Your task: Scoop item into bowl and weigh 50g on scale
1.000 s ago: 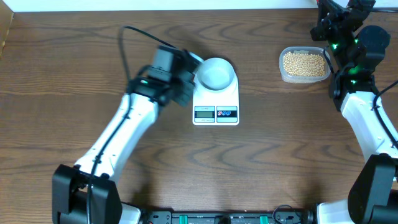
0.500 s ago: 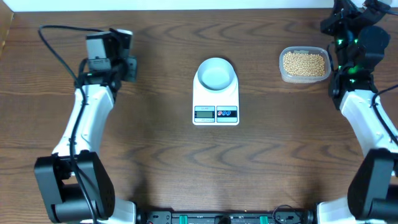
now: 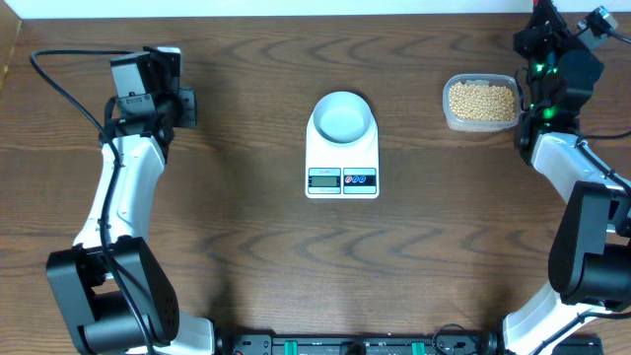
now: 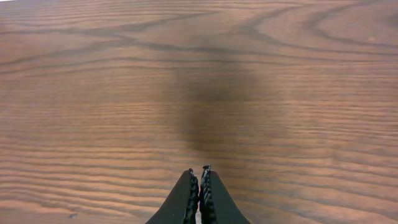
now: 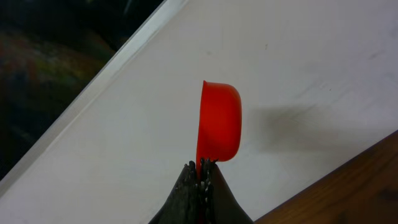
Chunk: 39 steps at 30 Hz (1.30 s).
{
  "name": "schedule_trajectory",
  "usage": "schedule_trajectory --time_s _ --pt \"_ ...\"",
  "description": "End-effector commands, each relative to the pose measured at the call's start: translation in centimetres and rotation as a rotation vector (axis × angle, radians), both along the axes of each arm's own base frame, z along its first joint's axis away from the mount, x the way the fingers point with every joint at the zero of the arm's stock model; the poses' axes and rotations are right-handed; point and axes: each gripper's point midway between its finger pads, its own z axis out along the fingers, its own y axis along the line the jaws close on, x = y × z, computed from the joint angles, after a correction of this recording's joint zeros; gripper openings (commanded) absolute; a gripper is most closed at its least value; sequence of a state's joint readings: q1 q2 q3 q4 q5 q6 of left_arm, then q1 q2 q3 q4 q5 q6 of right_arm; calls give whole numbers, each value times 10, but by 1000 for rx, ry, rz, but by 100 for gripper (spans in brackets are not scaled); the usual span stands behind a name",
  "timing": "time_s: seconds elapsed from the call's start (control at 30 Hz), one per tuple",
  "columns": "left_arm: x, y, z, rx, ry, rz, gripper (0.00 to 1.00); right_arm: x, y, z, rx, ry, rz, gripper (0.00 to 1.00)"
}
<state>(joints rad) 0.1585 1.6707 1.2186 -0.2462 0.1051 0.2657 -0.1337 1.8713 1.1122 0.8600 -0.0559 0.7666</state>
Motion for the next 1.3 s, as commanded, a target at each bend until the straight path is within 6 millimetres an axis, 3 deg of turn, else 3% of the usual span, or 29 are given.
schedule_trajectory --time_s 0.0,0.1,0.2,0.33,0.43,0.63,0.77,0.97,1.27 --pt "1 -39 -4 -77 11 -107 8 1 2 13 10 -30 25 1" --pt "-9 -79 -13 -104 70 -201 7 1 3 13 7 -30 31 1" --pt "-33 -140 -26 -82 165 -361 7 1 5 13 -5 -29 39 1" --pt "-52 -200 -29 -41 186 -529 7 1 12 16 -36 -39 74 1" --pt "-71 -232 -34 -33 224 -612 8 1 17 17 -62 -44 106 1" --pt "-106 -265 -44 -22 309 -709 7 0 30 16 -106 -44 173 1" --pt "-103 -281 -49 -14 277 -763 7 0 31 16 -111 -44 175 1" --pt "-111 -299 -84 -105 370 -824 7 0 32 15 -117 -41 180 1" --pt "-119 -321 -88 -103 358 -884 7 -1 36 15 -124 -41 205 1"
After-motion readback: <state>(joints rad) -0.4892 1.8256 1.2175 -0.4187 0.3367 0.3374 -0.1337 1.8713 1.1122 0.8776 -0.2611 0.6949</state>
